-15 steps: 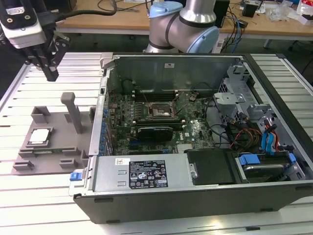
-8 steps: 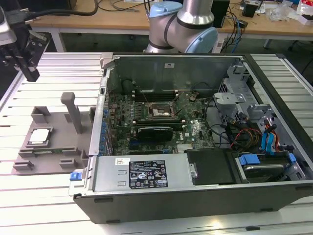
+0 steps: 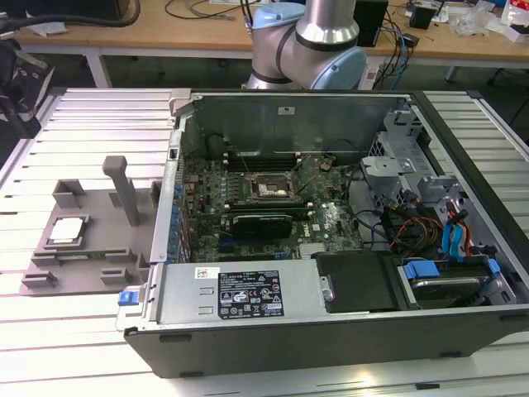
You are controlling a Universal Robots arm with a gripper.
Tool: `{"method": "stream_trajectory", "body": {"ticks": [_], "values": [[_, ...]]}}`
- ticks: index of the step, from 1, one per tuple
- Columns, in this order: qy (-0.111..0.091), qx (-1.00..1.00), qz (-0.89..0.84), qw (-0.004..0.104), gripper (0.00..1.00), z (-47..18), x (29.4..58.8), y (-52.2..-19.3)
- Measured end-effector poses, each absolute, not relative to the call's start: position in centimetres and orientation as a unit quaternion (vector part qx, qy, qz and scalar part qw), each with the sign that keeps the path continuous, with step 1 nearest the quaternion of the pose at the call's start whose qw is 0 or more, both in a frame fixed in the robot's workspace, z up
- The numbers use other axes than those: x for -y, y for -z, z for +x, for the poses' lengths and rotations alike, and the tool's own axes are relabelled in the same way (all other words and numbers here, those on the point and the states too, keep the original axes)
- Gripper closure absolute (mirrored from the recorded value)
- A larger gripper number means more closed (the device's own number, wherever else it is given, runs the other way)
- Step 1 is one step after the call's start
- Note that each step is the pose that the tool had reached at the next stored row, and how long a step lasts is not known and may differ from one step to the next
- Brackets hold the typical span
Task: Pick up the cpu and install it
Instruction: 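Reach for the cpu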
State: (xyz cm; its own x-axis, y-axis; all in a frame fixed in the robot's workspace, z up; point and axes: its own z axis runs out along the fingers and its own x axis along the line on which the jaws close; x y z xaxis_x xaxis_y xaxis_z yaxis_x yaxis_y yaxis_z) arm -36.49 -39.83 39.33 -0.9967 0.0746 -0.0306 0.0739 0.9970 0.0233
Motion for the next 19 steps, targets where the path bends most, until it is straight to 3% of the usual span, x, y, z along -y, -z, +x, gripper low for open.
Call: {"method": "stream_trajectory", "body": {"ticks": [19], "values": [[-0.008, -0.999, 0.037, 0.017, 0.89, -40.9, 39.8, -39.3]]}}
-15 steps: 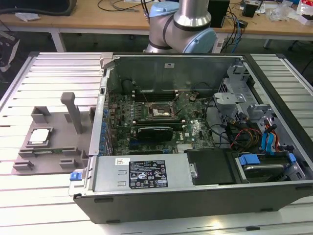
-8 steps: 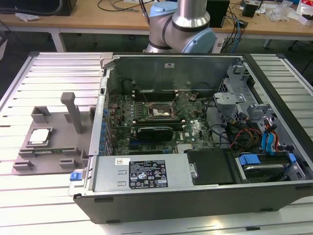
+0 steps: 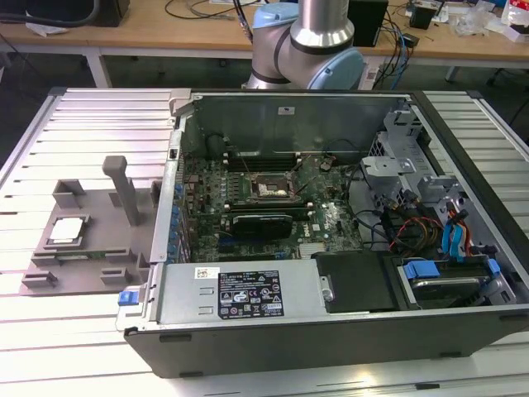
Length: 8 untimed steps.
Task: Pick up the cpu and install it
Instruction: 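Reach for the cpu, then pick up the cpu and move it towards the insertion slot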
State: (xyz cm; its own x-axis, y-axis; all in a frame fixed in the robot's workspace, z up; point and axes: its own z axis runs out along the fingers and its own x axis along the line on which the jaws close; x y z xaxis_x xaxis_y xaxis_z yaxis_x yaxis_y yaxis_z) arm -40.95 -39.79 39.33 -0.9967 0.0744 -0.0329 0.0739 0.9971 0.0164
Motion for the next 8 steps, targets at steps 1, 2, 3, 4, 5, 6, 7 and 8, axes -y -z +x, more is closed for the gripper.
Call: {"method": "stream_trajectory", "body": {"ticks": [1, 2, 3, 4, 5, 6, 7, 8], "values": [[-0.008, -0.999, 0.037, 0.017, 0.89, -40.95, 39.79, -39.33], [-0.008, -0.999, 0.037, 0.017, 0.89, -40.95, 39.79, -39.33], [-0.008, -0.999, 0.037, 0.017, 0.89, -40.96, 39.79, -39.33], [-0.008, -0.999, 0.037, 0.017, 0.89, -40.96, 39.79, -39.33], [-0.008, -0.999, 0.037, 0.017, 0.89, -40.97, 39.79, -39.33], [-0.008, -0.999, 0.037, 0.017, 0.89, -40.97, 39.79, -39.33], [-0.008, -0.999, 0.037, 0.017, 0.89, -40.98, 39.79, -39.33], [-0.008, -0.999, 0.037, 0.017, 0.89, -40.98, 39.8, -39.33]]}}
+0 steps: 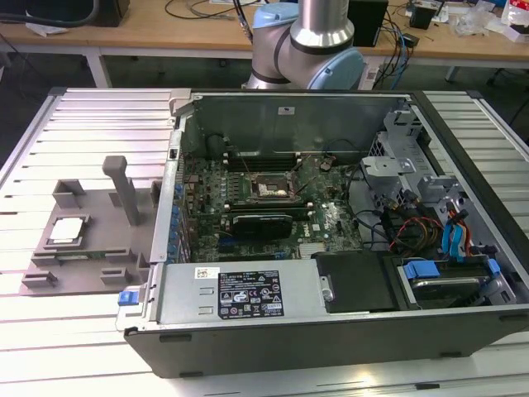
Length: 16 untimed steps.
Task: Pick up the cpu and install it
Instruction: 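Pick up the cpu and move it towards the insertion slot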
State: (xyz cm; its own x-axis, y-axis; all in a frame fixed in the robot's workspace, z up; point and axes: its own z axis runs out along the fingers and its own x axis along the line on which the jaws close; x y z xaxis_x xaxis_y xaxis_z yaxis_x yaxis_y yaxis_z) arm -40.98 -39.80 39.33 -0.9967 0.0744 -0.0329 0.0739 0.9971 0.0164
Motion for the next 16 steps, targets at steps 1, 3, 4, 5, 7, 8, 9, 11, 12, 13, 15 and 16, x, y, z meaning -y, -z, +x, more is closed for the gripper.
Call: {"method": "stream_trajectory", "body": {"ticks": [1, 3, 4, 5, 7, 8, 9, 11, 12, 13, 15, 16], "values": [[-0.008, -0.999, 0.037, 0.017, 0.89, -40.99, 39.8, -39.33], [-0.008, -0.999, 0.037, 0.017, 0.77, -40.99, 39.8, -39.33], [-0.008, -0.999, 0.037, 0.017, 0.71, -41.0, 39.79, -39.33], [-0.008, -0.999, 0.037, 0.017, 0.52, -41.0, 39.79, -39.33], [-0.008, -0.999, 0.037, 0.017, 0.4, -41.01, 39.79, -39.33], [-0.008, -0.999, 0.037, 0.017, 0.34, -41.01, 39.8, -39.33], [-0.008, -0.999, 0.037, 0.017, 0.28, -41.02, 39.79, -39.33], [-0.008, -0.999, 0.037, 0.017, 0.28, -41.02, 39.8, -39.33], [-0.008, -0.999, 0.037, 0.017, 0.28, -41.03, 39.79, -39.33], [-0.008, -0.999, 0.037, 0.017, 0.28, -41.03, 39.79, -39.33], [-0.008, -0.999, 0.037, 0.017, 0.28, -41.04, 39.79, -39.33], [-0.008, -0.999, 0.037, 0.017, 0.28, -41.04, 39.79, -39.33]]}}
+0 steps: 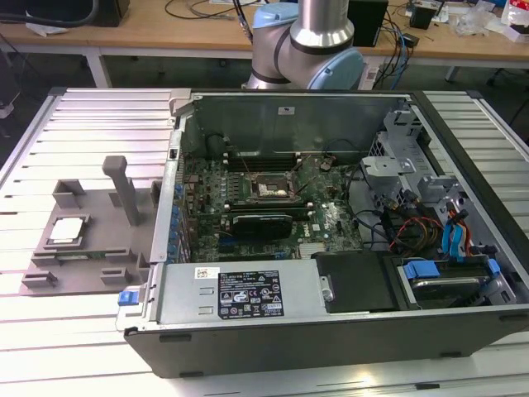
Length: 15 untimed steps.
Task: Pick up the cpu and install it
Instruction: 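Pick up the cpu and move it towards the insertion slot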
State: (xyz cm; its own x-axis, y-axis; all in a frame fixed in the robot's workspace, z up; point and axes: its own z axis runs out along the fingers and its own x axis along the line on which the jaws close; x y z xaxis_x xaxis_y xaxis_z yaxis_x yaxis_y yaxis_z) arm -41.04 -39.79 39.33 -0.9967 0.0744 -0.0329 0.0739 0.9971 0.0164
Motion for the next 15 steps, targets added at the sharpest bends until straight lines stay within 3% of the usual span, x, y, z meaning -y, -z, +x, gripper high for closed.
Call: {"method": "stream_trajectory", "body": {"ticks": [15], "values": [[-0.002, -1.0, 0.008, 0.017, 0.28, -40.8, 39.8, -37.9]]}}
